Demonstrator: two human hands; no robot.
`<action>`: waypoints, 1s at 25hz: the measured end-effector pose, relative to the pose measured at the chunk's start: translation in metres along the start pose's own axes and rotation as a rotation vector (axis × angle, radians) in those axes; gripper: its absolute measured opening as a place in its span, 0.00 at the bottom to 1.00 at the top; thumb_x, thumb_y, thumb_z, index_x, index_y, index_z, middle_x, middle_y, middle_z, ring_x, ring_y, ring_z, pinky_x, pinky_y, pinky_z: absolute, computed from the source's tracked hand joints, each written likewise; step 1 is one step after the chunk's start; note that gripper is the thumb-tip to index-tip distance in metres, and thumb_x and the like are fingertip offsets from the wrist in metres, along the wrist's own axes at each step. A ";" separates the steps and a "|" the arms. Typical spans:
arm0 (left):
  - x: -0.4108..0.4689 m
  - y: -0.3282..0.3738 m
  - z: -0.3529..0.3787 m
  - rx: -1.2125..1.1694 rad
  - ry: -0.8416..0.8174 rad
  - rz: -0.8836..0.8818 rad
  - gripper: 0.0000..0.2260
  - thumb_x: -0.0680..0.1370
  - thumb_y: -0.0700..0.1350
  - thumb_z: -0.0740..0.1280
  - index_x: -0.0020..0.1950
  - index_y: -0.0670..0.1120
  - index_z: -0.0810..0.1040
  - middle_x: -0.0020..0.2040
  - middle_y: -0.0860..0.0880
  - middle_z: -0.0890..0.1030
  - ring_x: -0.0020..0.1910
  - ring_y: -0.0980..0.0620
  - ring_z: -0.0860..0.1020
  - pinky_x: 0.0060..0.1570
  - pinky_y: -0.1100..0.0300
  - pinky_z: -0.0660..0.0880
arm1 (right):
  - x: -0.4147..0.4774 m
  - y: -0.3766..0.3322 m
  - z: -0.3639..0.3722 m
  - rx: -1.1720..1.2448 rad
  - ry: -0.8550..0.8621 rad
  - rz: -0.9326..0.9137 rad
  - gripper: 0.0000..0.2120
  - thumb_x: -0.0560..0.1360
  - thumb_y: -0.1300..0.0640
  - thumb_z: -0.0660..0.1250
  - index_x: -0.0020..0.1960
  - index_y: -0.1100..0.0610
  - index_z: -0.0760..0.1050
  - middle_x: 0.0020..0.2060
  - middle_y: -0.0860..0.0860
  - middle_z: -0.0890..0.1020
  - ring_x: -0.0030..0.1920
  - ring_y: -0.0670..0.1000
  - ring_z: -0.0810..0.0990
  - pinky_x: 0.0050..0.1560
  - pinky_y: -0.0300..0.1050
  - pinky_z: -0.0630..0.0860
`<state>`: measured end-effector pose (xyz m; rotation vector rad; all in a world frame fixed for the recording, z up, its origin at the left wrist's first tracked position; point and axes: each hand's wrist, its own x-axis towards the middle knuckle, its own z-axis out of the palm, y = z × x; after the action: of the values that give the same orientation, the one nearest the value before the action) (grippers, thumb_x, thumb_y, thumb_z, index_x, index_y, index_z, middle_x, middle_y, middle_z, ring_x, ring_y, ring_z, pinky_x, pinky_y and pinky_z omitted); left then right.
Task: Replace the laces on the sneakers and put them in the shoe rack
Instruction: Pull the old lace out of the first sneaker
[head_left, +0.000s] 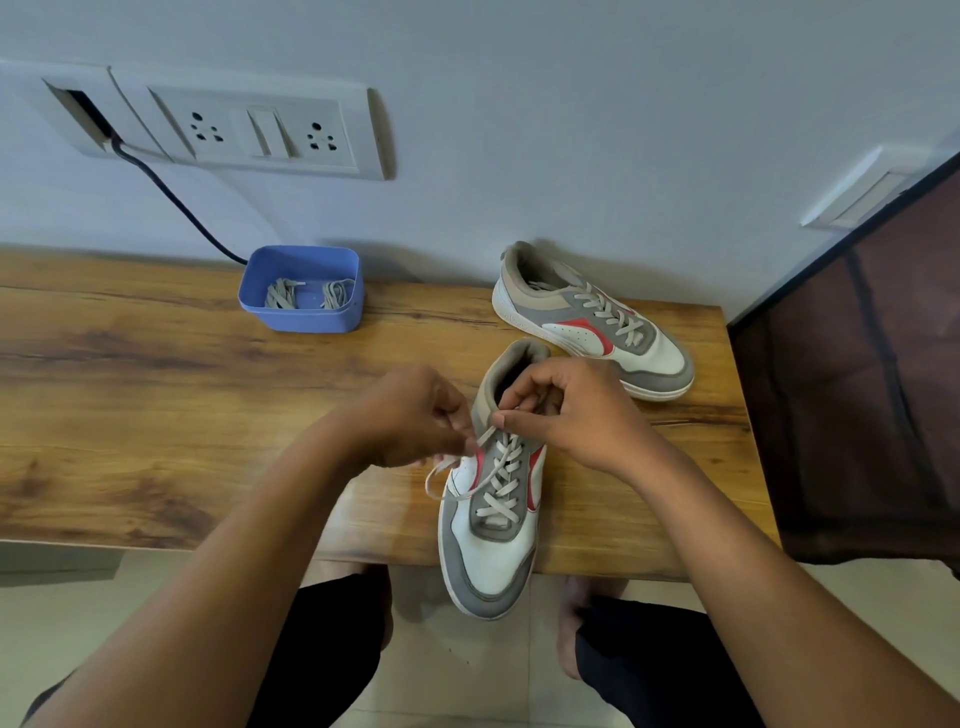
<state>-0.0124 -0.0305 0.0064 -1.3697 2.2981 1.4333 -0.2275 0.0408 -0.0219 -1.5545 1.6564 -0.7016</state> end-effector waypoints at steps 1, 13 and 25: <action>-0.002 -0.005 -0.005 -0.030 -0.039 -0.039 0.02 0.77 0.42 0.75 0.45 0.44 0.85 0.41 0.46 0.86 0.43 0.47 0.85 0.41 0.56 0.83 | 0.001 0.000 0.000 0.025 -0.006 -0.002 0.07 0.70 0.51 0.83 0.45 0.49 0.87 0.37 0.45 0.85 0.36 0.38 0.80 0.38 0.34 0.74; -0.002 -0.001 -0.003 -0.056 -0.008 -0.022 0.03 0.76 0.43 0.76 0.45 0.44 0.85 0.38 0.48 0.87 0.41 0.47 0.85 0.44 0.52 0.82 | 0.000 0.009 -0.003 0.154 -0.105 0.051 0.07 0.70 0.51 0.83 0.47 0.47 0.88 0.41 0.46 0.87 0.37 0.44 0.77 0.41 0.44 0.76; -0.004 -0.002 0.002 -0.049 0.008 0.033 0.05 0.76 0.48 0.75 0.46 0.48 0.85 0.41 0.52 0.87 0.42 0.55 0.84 0.45 0.58 0.81 | 0.001 0.005 -0.006 0.174 -0.104 0.026 0.05 0.73 0.60 0.81 0.47 0.52 0.88 0.38 0.46 0.87 0.36 0.42 0.79 0.38 0.40 0.80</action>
<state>-0.0098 -0.0271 0.0061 -1.3590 2.3159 1.5067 -0.2359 0.0402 -0.0225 -1.4200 1.4960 -0.7193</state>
